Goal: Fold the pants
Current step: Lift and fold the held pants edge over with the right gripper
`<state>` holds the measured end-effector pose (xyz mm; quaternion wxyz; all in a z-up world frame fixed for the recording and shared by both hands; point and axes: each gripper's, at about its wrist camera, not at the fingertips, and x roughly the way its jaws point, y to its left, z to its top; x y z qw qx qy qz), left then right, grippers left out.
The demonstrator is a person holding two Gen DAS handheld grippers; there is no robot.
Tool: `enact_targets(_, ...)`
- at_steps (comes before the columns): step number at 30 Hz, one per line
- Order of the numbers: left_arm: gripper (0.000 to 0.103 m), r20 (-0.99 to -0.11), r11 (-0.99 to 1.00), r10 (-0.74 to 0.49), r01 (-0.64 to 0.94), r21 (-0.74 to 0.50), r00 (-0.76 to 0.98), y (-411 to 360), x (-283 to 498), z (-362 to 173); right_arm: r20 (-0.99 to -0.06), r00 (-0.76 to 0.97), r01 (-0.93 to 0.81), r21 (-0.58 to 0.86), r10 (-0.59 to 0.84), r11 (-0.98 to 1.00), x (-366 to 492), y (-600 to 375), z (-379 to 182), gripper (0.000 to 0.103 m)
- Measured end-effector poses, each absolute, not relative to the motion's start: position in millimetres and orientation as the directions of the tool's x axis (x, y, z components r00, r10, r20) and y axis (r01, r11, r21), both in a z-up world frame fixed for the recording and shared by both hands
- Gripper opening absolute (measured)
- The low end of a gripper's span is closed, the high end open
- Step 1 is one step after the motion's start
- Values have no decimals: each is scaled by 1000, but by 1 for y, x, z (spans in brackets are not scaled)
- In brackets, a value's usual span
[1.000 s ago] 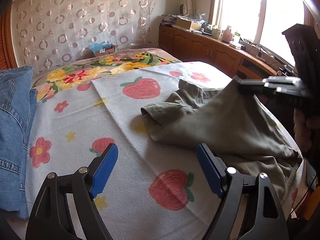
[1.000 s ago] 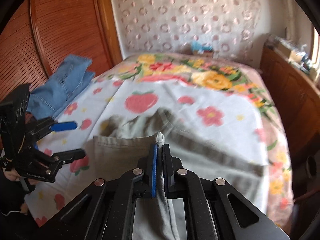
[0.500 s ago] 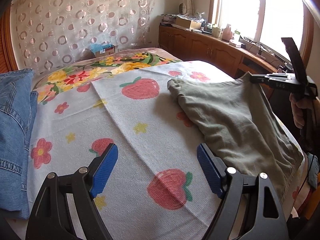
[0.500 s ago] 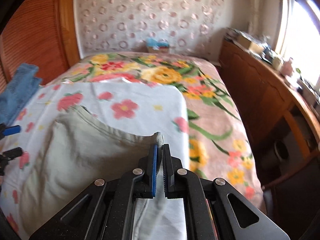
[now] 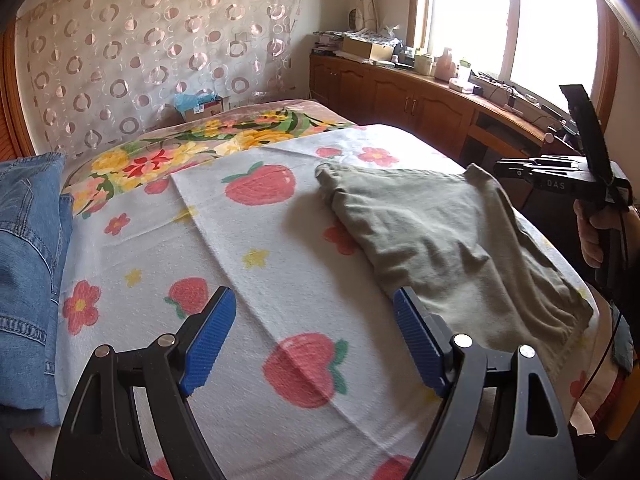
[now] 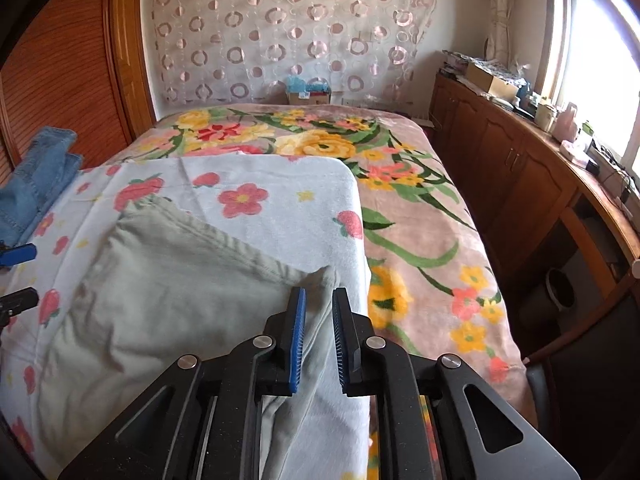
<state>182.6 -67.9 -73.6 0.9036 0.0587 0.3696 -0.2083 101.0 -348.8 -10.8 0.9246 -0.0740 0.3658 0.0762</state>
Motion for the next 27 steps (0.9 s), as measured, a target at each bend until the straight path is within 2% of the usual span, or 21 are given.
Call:
enact_targets(16,82,-705,887,-356,460,-46,614,-101,131,-76,-703,693,-221,2,158,975,-24,-359,-18,15)
enact_targets(17,82,-705,885,-357,463,-47,612,-102,129,-76,-705,692,-218,2,156,976,-31,-359,-17,17)
enact_targets(19,82,-704,881,-361,471,-44,611,-107,122,-76,-712,685,-218,4,155,976,-41,-361,-18,34)
enact_targets(27,82,-706,876,-360,482,-29,610,-120,104,-80,-709,685,-217,22,168,976,-62,-358,-12,34)
